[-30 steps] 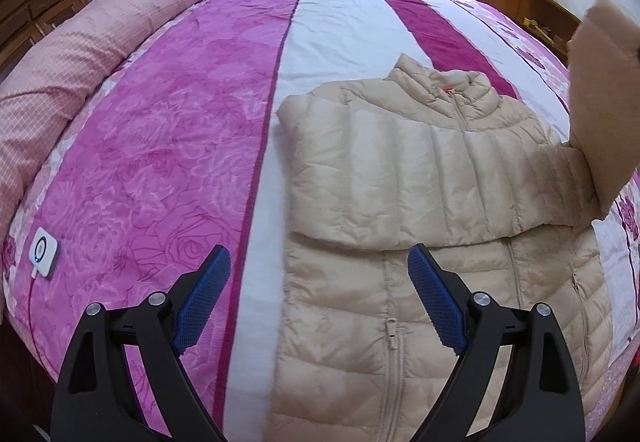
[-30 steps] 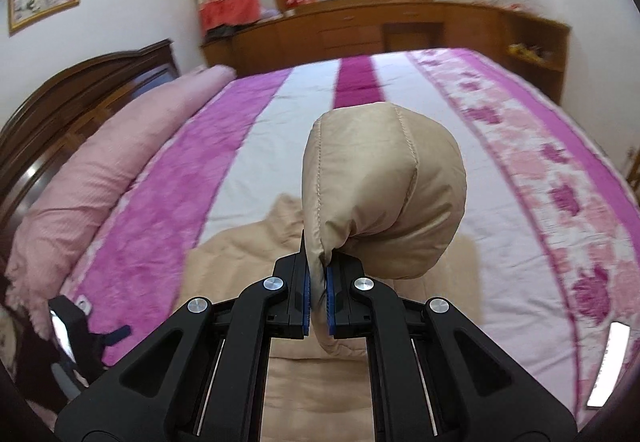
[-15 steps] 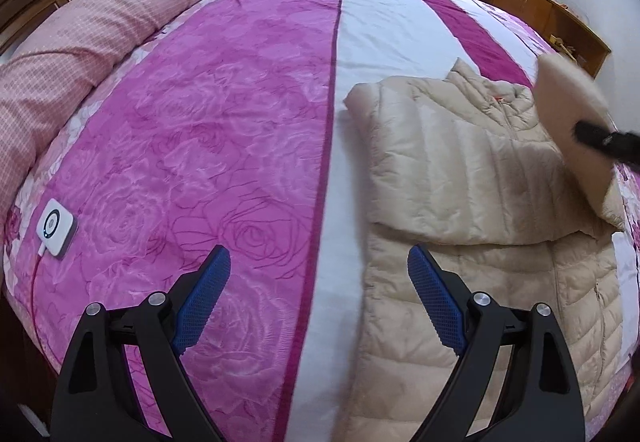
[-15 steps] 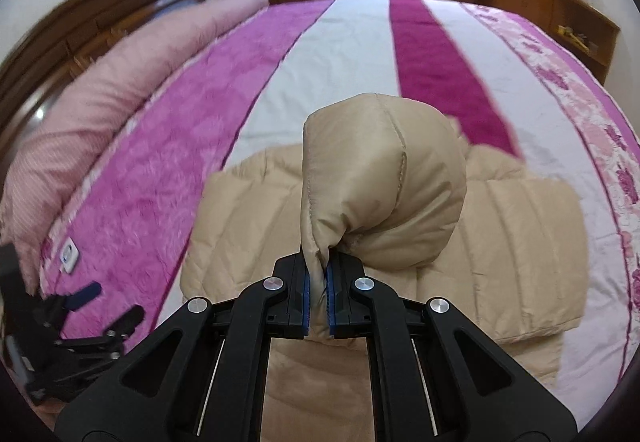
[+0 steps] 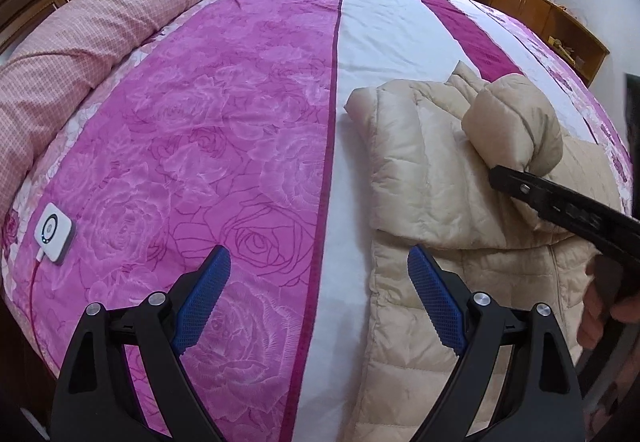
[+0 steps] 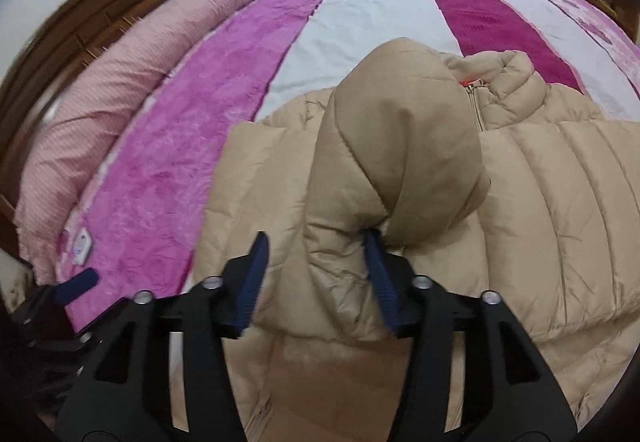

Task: Fold large clothes
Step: 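Grasp the sleeve cuff with the right tool and fold it across the body, then open the right tool and press the folded sleeves flat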

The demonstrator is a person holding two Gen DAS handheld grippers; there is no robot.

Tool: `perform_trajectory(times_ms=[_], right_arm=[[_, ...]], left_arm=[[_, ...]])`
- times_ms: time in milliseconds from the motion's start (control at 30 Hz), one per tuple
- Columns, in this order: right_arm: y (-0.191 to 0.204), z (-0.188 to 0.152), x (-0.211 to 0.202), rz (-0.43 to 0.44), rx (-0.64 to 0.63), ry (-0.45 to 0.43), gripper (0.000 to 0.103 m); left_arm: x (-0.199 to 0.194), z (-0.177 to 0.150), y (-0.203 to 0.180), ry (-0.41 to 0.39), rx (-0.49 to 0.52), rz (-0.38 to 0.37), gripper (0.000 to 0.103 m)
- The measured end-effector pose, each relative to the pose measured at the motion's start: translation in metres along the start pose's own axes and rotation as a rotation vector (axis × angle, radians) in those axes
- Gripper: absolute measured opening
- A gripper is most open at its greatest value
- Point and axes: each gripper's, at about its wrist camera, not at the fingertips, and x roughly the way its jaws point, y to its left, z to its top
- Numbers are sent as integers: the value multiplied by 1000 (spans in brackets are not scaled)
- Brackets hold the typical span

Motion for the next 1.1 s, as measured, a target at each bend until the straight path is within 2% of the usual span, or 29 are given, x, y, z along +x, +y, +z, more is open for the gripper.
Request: perform_trajectory(times_ms=[100, 200, 300, 500, 633, 800, 1000, 1100], right_arm=[[0, -8, -34, 0, -19, -58, 71], [-6, -20, -62, -14, -30, -94, 74], [-20, -34, -89, -119, -50, -98, 74], [-65, -63, -131, -241, -18, -96, 75], [-98, -81, -143, -278, 43, -90, 75], [-129, -95, -147, -274, 123, -86, 75], [-147, -106, -144, -263, 182, -75, 75], [-153, -108, -142, -263, 198, -73, 75]], left_arm=[[-2, 0, -6, -8, 7, -18, 87], [-6, -1, -16, -18, 31, -33, 87], [-8, 0, -28, -18, 52, -54, 87], [-17, 3, -60, -36, 103, -85, 87], [-23, 4, -85, -57, 147, -107, 87], [-22, 3, -120, -73, 199, -140, 89], [-6, 1, -127, -66, 158, -151, 89], [-2, 0, -119, -83, 129, -126, 89]])
